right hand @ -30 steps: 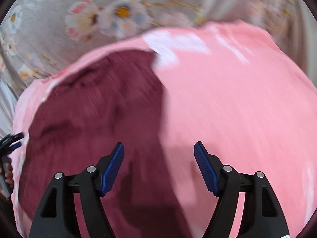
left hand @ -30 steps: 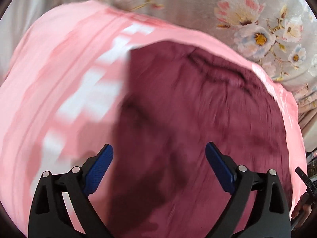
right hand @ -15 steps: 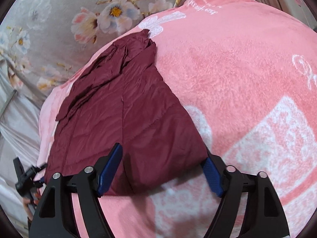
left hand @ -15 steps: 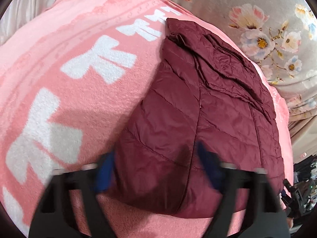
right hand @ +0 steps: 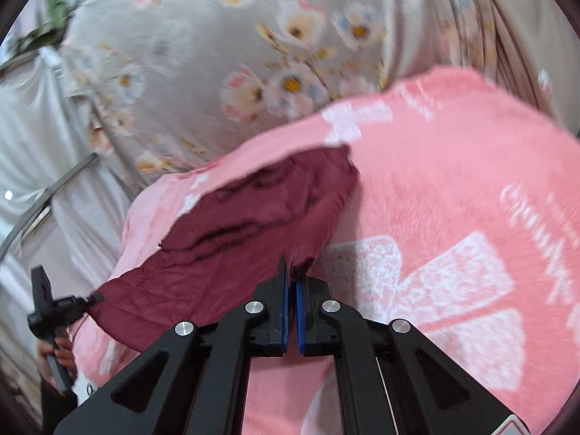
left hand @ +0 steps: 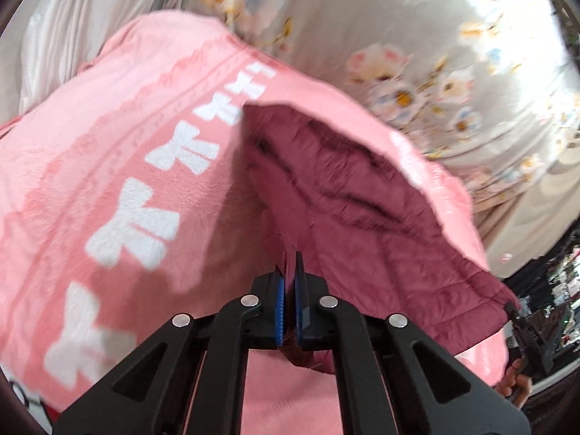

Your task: Fold large clothes

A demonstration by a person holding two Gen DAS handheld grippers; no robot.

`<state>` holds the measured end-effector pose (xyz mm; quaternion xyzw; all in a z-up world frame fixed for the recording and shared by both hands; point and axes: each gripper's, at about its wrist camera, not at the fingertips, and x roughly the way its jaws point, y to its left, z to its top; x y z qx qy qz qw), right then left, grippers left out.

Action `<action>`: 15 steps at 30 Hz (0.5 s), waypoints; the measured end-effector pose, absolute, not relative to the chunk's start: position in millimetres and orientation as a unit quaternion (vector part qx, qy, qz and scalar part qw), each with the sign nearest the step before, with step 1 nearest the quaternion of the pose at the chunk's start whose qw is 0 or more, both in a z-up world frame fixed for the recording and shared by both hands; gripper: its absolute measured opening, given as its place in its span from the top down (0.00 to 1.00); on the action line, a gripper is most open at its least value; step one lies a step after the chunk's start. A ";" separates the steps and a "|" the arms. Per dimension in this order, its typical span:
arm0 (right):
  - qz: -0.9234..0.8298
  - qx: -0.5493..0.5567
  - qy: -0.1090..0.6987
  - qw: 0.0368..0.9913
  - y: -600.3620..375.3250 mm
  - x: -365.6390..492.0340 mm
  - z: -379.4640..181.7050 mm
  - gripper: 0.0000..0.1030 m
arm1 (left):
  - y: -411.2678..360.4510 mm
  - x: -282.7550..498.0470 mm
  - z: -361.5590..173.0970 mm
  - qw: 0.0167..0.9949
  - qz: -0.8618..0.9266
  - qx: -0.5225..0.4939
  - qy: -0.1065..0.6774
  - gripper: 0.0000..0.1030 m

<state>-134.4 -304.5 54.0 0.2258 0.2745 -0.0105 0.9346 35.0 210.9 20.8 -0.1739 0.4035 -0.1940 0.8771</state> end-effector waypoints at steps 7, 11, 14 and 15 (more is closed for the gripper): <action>-0.001 0.201 0.167 0.965 -296.2 -188.3 139.1 0.97 | 225.2 -16.4 114.2 0.912 -0.219 -0.183 0.295 0.98; -0.005 0.180 0.141 0.973 -304.4 -141.2 154.4 0.97 | 191.4 30.5 136.4 0.926 -0.206 -0.148 0.279 0.97; -0.017 0.193 0.158 0.968 -320.0 -85.6 142.1 0.97 | 160.4 90.7 128.1 0.935 -0.157 -0.112 0.298 0.97; -0.028 0.201 0.168 0.965 -328.9 -58.5 132.6 0.97 | 148.4 113.9 120.8 0.937 -0.137 -0.093 0.306 0.97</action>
